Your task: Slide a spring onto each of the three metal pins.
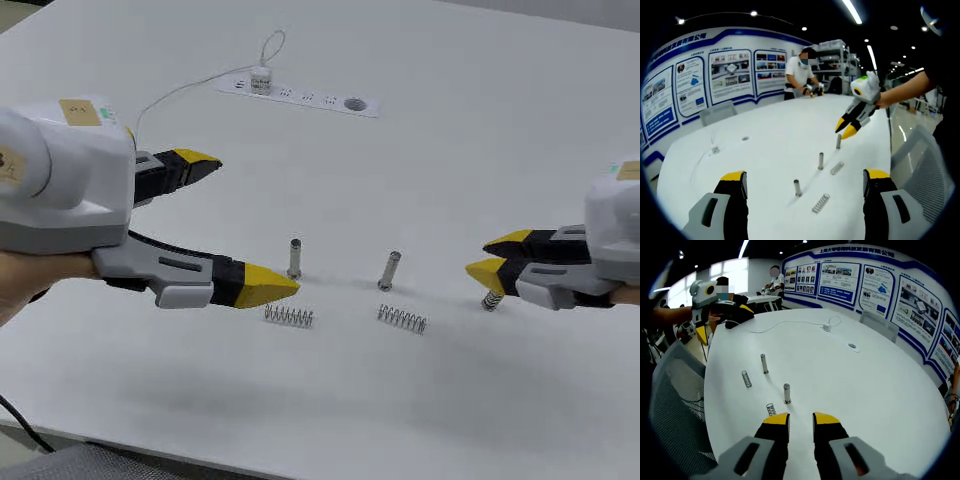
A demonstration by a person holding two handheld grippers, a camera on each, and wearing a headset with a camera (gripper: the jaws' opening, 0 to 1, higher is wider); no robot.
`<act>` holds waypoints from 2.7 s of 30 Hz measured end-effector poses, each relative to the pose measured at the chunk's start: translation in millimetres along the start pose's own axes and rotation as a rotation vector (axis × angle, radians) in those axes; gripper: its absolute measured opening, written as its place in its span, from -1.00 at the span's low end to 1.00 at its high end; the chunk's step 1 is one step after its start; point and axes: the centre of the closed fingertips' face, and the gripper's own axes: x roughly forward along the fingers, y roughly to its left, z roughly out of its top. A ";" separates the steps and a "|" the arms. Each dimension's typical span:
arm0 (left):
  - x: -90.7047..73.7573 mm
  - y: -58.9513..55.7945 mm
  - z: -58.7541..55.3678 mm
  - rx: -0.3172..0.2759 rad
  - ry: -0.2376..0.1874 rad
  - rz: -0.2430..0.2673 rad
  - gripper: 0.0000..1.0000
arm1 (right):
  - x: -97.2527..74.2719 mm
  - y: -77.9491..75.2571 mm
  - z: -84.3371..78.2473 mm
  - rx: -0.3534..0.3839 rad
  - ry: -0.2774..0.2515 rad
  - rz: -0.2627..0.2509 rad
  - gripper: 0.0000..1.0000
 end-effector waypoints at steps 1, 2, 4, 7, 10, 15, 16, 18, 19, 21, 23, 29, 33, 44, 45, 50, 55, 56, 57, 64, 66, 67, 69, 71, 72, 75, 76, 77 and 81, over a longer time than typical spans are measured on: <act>-0.3 0.1 -0.7 -0.002 0.002 -0.001 0.96 | 5.7 8.1 -3.8 -0.015 0.017 0.023 -0.62; -0.5 0.2 -1.4 -0.003 0.004 0.000 0.96 | 9.6 14.0 -6.3 -0.027 0.028 0.043 -0.62; -1.9 0.5 -3.7 -0.002 0.009 0.002 0.96 | 17.8 24.7 -11.5 -0.041 0.043 0.076 -0.62; -4.4 0.9 -8.8 -0.008 0.018 0.003 0.96 | 27.5 33.1 -20.0 -0.048 0.068 0.106 -0.62; -6.6 3.5 -14.5 -0.013 0.031 0.011 0.95 | 34.6 35.8 -26.5 -0.048 0.090 0.122 -0.62; -8.0 4.5 -18.7 -0.025 0.040 0.016 0.95 | 45.0 37.1 -35.4 -0.070 0.115 0.155 -0.62; -8.0 4.3 -20.0 -0.025 0.045 0.015 0.95 | 47.4 37.3 -37.1 -0.081 0.119 0.167 -0.63; -7.8 4.1 -21.2 -0.027 0.049 0.014 0.95 | 50.1 36.8 -39.2 -0.078 0.129 0.168 -0.63; -7.6 4.1 -22.0 -0.027 0.051 0.014 0.95 | 52.0 36.6 -40.4 -0.087 0.135 0.172 -0.63; -7.4 4.7 -23.0 -0.029 0.054 0.015 0.95 | 54.3 37.7 -40.9 -0.095 0.139 0.182 -0.63; -7.2 5.5 -23.5 -0.036 0.053 0.017 0.95 | 56.5 38.7 -41.2 -0.097 0.142 0.193 -0.63; -6.3 5.3 -25.1 -0.031 0.065 0.008 0.94 | 61.1 38.8 -42.4 -0.037 0.149 0.229 -0.66; -5.9 7.2 -24.2 -0.028 0.066 0.008 0.94 | 60.8 44.8 -54.6 -0.099 0.206 0.257 -0.69; -2.0 -0.3 -20.7 -0.012 0.072 -0.017 0.92 | 62.2 45.3 -53.2 -0.097 0.207 0.234 -0.78; -1.6 -1.4 -20.4 -0.009 0.074 -0.020 0.91 | 61.8 44.9 -53.6 -0.094 0.212 0.226 -0.78; -1.1 -6.5 -18.5 0.016 0.082 -0.024 0.91 | 53.9 47.9 -44.0 -0.079 0.185 0.213 -0.79; 2.5 -13.9 -16.9 0.029 0.081 -0.042 0.87 | 39.4 53.4 -23.8 -0.086 0.132 0.205 -0.79; 3.8 -15.8 -17.0 0.031 0.082 -0.046 0.87 | 37.5 54.3 -21.0 -0.090 0.126 0.204 -0.79; 5.3 -17.5 -17.5 0.035 0.085 -0.048 0.86 | 34.4 55.0 -18.4 -0.093 0.121 0.204 -0.79; 16.8 -36.3 -18.7 0.079 0.096 -0.086 0.75 | 15.6 62.7 4.8 -0.130 0.079 0.204 -0.79; 20.1 -40.9 -17.7 0.098 0.097 -0.099 0.69 | 10.1 69.3 13.2 -0.116 0.056 0.222 -0.79; 21.4 -42.3 -17.0 0.100 0.096 -0.101 0.65 | 8.3 71.5 15.8 -0.120 0.050 0.224 -0.79; 24.7 -47.5 -14.8 0.105 0.089 -0.117 0.60 | 4.4 76.5 20.0 -0.139 0.048 0.228 -0.79; 27.9 -53.6 -13.5 0.118 0.086 -0.138 0.55 | -0.4 80.7 25.8 -0.140 0.036 0.233 -0.79; 29.3 -56.4 -13.1 0.120 0.084 -0.150 0.53 | -2.4 82.1 29.0 -0.138 0.026 0.232 -0.79; 34.1 -63.1 -12.0 0.127 0.080 -0.180 0.40 | -7.8 86.2 34.8 -0.137 0.008 0.234 -0.79; 35.6 -66.1 -11.1 0.133 0.079 -0.196 0.33 | -8.4 87.5 35.6 -0.142 0.009 0.232 -0.79; 36.7 -67.7 -9.6 0.138 0.073 -0.204 0.29 | -8.9 88.2 35.2 -0.153 0.010 0.230 -0.79; 40.8 -81.4 2.7 0.152 0.006 -0.275 0.02 | -8.8 90.5 29.9 -0.180 0.028 0.223 -0.79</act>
